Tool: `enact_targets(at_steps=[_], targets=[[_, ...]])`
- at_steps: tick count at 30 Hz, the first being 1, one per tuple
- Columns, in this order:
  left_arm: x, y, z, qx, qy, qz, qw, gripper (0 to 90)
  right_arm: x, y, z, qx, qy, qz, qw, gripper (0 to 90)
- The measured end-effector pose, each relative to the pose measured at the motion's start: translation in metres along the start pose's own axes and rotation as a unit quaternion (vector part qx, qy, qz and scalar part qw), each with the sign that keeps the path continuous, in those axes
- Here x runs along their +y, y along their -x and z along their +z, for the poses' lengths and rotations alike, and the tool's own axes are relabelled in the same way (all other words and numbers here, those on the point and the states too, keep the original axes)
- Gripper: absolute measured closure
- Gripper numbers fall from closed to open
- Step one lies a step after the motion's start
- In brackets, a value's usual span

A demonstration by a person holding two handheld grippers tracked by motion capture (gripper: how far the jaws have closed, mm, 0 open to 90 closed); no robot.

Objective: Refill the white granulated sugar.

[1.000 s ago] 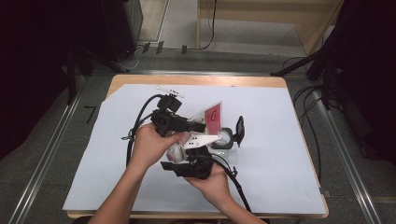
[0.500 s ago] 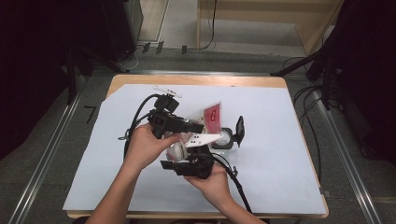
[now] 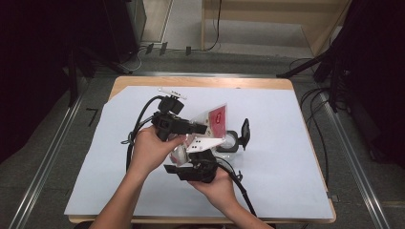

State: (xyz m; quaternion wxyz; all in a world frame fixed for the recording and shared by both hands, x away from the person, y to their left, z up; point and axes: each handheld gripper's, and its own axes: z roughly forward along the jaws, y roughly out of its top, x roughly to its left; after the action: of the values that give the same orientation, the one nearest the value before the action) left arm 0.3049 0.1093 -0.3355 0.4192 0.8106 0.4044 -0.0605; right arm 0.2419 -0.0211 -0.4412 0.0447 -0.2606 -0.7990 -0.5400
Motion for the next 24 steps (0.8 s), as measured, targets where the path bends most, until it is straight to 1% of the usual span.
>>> enact_targets(at_steps=[3,6,8,9,11,13,15,22,24], targets=[[0.0018,0.0021,0.0004,0.000,0.003,0.002,1.0000,73.8,0.0012,0.0007,-0.0015,0.005,0.005,0.013,0.9999,62.3],[0.0031,0.0028,0.0019,0.000,0.001,0.007,1.0000,71.3,0.0016,0.0020,-0.0022,0.019,0.011,0.031,0.9993,62.3],[0.0039,0.0021,0.0022,-0.002,-0.002,0.008,1.0000,71.0,0.0018,0.0027,-0.0026,0.021,0.013,0.033,0.9992,62.2],[0.0041,0.0018,0.0029,-0.006,0.001,0.008,1.0000,71.0,0.0018,0.0028,-0.0028,0.021,0.014,0.034,0.9991,62.2],[0.0054,0.0016,0.0028,-0.005,-0.004,0.008,0.9999,70.9,0.0019,0.0029,-0.0031,0.022,0.015,0.035,0.9991,62.2],[0.0063,0.0009,0.0036,-0.006,-0.003,0.002,1.0000,70.9,0.0024,0.0033,-0.0036,0.022,0.013,0.037,0.9990,62.2],[0.0073,0.0002,0.0040,-0.007,-0.005,-0.002,1.0000,71.0,0.0028,0.0039,-0.0039,0.021,0.014,0.036,0.9990,62.2],[0.0078,-0.0003,0.0050,-0.007,-0.005,-0.001,1.0000,71.2,0.0029,0.0044,-0.0048,0.018,0.013,0.033,0.9992,62.2],[0.0080,-0.0010,0.0049,-0.007,-0.006,-0.005,0.9999,71.4,0.0032,0.0047,-0.0046,0.018,0.010,0.031,0.9993,62.0]])
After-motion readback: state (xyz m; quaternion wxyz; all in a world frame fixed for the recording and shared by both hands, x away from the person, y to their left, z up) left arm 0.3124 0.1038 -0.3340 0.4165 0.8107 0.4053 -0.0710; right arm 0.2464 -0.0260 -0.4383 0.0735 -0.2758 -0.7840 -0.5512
